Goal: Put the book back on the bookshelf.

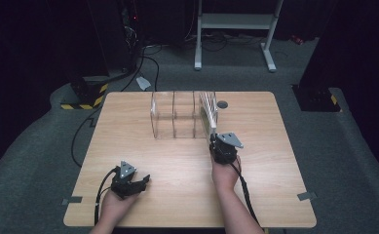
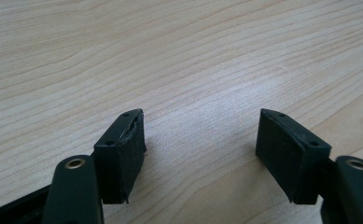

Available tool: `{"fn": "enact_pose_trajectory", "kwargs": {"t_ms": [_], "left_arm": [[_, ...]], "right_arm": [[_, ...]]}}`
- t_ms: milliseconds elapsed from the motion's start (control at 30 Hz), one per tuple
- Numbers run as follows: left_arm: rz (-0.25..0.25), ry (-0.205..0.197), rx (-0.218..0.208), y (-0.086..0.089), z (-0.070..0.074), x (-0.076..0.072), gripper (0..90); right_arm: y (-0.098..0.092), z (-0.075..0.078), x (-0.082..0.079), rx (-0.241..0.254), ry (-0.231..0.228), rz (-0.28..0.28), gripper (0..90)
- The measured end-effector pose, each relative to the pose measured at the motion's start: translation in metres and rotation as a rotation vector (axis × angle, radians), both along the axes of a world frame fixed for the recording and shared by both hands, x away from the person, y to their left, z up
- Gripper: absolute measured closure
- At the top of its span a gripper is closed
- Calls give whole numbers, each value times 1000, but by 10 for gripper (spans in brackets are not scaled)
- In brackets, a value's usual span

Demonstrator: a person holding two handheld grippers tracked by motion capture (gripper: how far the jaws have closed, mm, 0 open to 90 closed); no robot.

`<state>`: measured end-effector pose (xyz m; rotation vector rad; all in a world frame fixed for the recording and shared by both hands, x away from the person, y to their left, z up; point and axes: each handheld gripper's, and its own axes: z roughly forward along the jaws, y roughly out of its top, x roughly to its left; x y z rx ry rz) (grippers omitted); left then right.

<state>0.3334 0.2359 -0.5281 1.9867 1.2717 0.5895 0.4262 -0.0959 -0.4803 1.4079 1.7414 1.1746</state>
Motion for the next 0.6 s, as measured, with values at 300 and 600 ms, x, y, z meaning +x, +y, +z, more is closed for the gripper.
{"fn": "enact_pose_trajectory", "kwargs": {"t_ms": [300,600], "left_arm": [[0,0,0,0,0,0,326],[1,1,0,0,0,0,326]], "right_arm": [[1,0,4,1,2,-3,775],[0,0,6,-4,2,-3,768]]}}
